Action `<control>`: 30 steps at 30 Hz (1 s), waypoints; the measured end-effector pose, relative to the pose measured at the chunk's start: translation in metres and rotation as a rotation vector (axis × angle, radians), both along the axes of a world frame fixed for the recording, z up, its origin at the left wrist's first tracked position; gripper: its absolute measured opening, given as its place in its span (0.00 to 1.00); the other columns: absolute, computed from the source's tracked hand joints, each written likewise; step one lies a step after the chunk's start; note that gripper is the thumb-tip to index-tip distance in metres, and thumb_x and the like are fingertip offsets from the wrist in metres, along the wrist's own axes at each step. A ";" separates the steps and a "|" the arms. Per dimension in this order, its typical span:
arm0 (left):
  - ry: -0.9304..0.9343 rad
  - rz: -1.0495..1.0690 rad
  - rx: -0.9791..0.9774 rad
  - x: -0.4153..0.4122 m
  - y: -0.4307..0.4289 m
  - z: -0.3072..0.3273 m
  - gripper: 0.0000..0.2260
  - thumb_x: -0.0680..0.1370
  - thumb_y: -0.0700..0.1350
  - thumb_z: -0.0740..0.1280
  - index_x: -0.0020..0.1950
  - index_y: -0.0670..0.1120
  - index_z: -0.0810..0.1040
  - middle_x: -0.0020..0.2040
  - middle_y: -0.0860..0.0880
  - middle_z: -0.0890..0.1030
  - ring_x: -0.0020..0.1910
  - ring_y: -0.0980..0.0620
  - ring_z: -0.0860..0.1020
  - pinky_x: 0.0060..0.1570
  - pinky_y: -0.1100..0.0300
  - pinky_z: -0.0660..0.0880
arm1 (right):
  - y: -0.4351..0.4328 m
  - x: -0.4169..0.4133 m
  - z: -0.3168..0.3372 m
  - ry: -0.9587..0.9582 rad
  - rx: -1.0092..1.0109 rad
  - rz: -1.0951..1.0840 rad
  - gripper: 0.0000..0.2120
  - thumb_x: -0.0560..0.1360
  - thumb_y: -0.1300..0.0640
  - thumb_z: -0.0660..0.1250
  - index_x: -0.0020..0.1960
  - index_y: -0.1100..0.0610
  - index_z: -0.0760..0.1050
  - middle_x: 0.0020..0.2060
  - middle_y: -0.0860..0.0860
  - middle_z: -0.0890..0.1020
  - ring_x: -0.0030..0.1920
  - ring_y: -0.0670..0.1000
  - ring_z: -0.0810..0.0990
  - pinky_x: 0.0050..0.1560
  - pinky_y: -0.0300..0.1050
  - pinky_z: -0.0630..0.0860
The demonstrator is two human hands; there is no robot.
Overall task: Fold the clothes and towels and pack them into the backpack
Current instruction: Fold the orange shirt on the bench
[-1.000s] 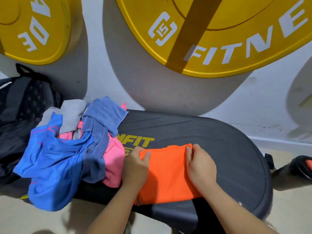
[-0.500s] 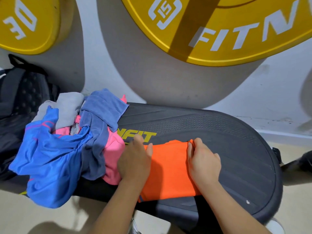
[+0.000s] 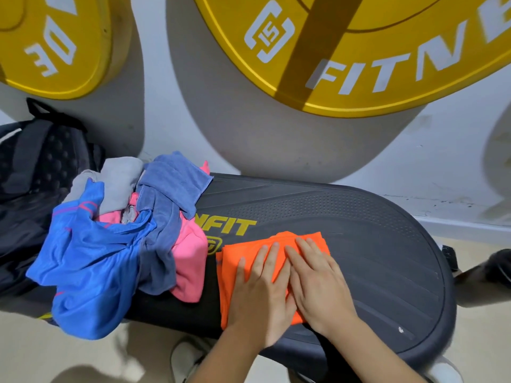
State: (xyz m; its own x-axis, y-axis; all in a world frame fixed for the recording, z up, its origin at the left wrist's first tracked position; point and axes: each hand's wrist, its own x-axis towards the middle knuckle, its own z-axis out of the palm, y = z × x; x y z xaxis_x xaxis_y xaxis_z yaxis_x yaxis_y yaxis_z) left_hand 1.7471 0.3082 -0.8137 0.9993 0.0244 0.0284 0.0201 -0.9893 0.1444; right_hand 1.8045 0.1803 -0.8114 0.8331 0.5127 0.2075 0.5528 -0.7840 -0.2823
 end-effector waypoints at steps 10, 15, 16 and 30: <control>0.013 0.046 0.065 -0.032 0.052 -0.004 0.29 0.76 0.64 0.53 0.72 0.48 0.68 0.72 0.49 0.69 0.71 0.51 0.63 0.63 0.43 0.69 | 0.002 0.000 -0.005 0.123 -0.226 -0.067 0.30 0.77 0.41 0.50 0.73 0.56 0.67 0.74 0.52 0.66 0.73 0.53 0.66 0.68 0.52 0.55; -0.136 0.007 0.026 -0.034 0.040 0.009 0.26 0.71 0.62 0.58 0.65 0.52 0.71 0.65 0.48 0.75 0.63 0.48 0.70 0.57 0.43 0.73 | -0.001 0.009 0.008 0.308 -0.039 -0.023 0.32 0.76 0.40 0.49 0.77 0.50 0.55 0.78 0.50 0.53 0.78 0.52 0.48 0.74 0.54 0.54; -0.203 -0.076 -0.013 -0.038 0.039 0.009 0.24 0.70 0.61 0.60 0.62 0.53 0.71 0.62 0.48 0.75 0.59 0.47 0.73 0.57 0.49 0.71 | -0.004 0.011 0.014 0.344 0.036 -0.047 0.30 0.77 0.44 0.56 0.77 0.49 0.55 0.78 0.50 0.53 0.78 0.53 0.48 0.74 0.55 0.57; -0.210 -0.213 0.175 -0.038 0.027 0.024 0.35 0.49 0.47 0.76 0.54 0.45 0.72 0.44 0.48 0.80 0.44 0.50 0.67 0.43 0.59 0.62 | -0.055 0.009 0.028 -0.108 -0.334 0.577 0.29 0.66 0.38 0.62 0.62 0.50 0.76 0.64 0.49 0.78 0.60 0.49 0.80 0.43 0.43 0.78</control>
